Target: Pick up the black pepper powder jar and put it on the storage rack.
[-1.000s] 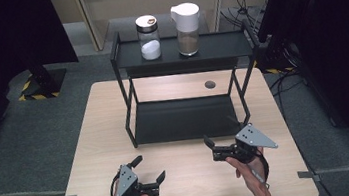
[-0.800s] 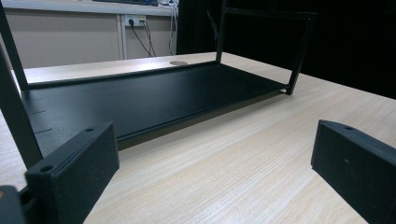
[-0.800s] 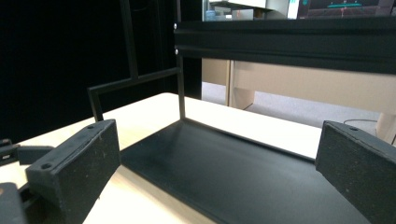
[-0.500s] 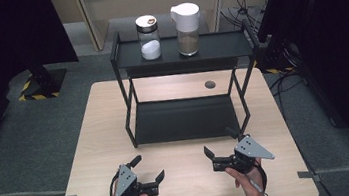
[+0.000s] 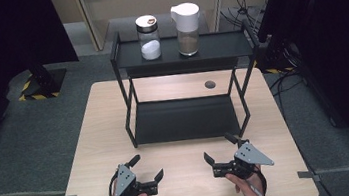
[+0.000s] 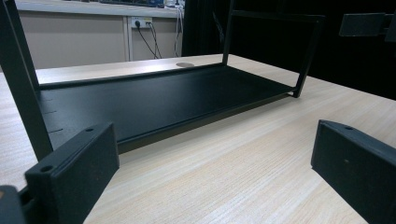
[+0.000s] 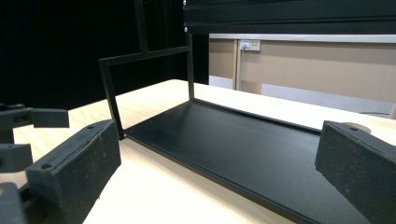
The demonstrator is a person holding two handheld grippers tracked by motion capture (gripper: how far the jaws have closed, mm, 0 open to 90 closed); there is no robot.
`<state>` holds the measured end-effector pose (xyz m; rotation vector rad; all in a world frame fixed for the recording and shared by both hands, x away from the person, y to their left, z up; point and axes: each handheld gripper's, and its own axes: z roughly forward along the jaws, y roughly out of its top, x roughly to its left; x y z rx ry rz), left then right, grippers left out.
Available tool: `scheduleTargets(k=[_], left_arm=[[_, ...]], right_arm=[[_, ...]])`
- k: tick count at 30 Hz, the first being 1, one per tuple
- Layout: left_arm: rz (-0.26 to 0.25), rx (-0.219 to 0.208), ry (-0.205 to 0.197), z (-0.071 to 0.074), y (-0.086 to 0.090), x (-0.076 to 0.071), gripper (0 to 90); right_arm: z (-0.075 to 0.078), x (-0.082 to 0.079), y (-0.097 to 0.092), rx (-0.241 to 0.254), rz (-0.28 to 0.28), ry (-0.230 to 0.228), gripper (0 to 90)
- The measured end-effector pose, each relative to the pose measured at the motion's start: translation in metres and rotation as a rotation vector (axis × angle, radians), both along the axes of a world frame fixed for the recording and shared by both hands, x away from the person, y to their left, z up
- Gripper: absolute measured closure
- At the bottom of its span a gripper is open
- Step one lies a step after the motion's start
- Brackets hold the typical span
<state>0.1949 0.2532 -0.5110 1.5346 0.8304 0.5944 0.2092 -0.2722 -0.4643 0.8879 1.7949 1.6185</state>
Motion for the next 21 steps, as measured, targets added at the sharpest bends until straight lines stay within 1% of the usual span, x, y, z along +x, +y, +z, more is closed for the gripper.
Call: scheduleTargets(k=[6,14,18,21], left_arm=[[0.006,-0.001,-0.003,0.000,0.000,0.000,0.4],[-0.001,0.007,-0.005,0.000,-0.001,0.001,0.3],[-0.003,0.003,-0.011,0.000,-0.001,0.000,0.4],[-0.004,0.002,-0.009,0.000,-0.001,0.000,0.3]], right_arm=[[-0.003,-0.003,-0.004,0.005,-0.003,0.009,0.4],[-0.006,-0.009,-0.009,0.009,-0.012,0.016,0.4],[-0.007,-0.011,-0.009,0.005,-0.015,0.016,0.4],[-0.007,-0.012,-0.010,0.009,-0.016,0.017,0.4]])
